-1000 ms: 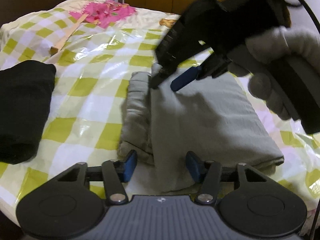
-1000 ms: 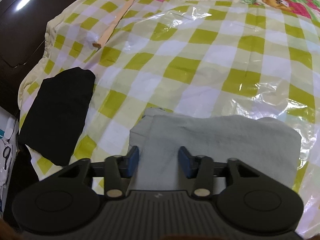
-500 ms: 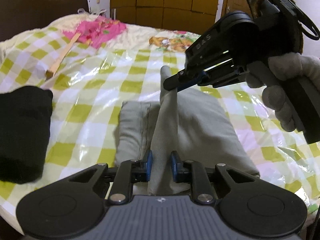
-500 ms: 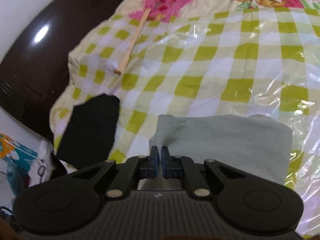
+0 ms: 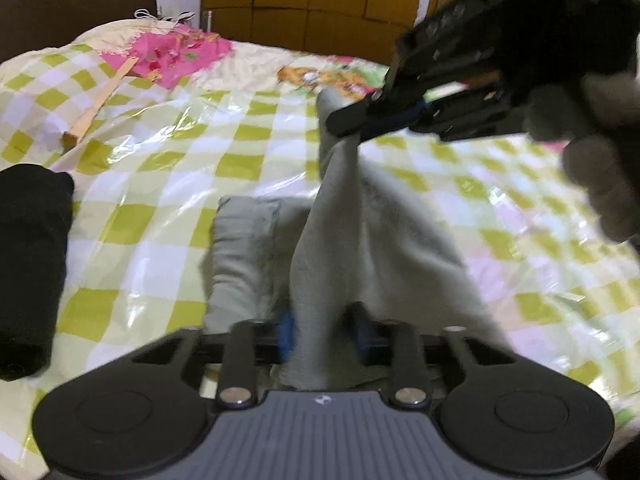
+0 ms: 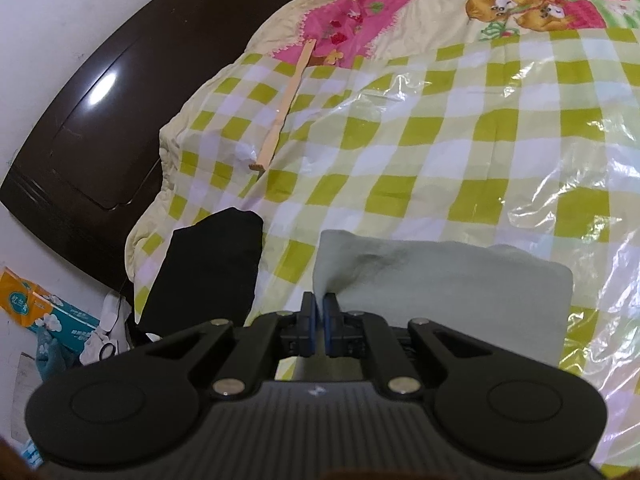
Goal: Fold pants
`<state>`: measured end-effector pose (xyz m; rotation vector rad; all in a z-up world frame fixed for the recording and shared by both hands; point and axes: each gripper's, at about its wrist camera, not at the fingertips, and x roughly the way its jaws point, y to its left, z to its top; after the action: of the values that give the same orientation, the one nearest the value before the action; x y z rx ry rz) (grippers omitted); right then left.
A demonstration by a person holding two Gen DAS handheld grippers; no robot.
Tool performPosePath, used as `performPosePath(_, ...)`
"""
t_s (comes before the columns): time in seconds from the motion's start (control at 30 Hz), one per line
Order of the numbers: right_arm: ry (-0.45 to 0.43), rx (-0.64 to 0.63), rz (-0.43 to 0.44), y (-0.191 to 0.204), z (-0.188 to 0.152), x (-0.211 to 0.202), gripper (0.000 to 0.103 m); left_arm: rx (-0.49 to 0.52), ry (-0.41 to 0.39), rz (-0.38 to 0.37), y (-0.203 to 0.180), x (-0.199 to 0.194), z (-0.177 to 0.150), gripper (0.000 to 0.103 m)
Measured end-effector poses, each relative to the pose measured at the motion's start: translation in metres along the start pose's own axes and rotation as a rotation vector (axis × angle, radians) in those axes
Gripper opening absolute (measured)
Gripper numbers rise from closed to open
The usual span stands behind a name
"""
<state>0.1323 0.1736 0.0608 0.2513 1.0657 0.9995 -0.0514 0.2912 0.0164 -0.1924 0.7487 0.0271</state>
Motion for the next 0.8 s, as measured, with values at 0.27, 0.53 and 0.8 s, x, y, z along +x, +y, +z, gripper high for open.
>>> performPosePath(0.27, -0.005, -0.041, 0.015, 0.019, 0.016, 0.017, 0.005, -0.066, -0.070, 0.029, 0.026, -0.024, 0.009, 0.026)
performPosePath(0.53, 0.097, -0.095, -0.006, 0.039, 0.003, 0.091, 0.005, -0.203, -0.011, 0.084, 0.058, -0.004, -0.025, 0.025)
performPosePath(0.8, 0.137, -0.106, -0.022, 0.052, -0.008, 0.151, 0.007, -0.259, -0.034, 0.124, 0.085, -0.008, -0.026, 0.025)
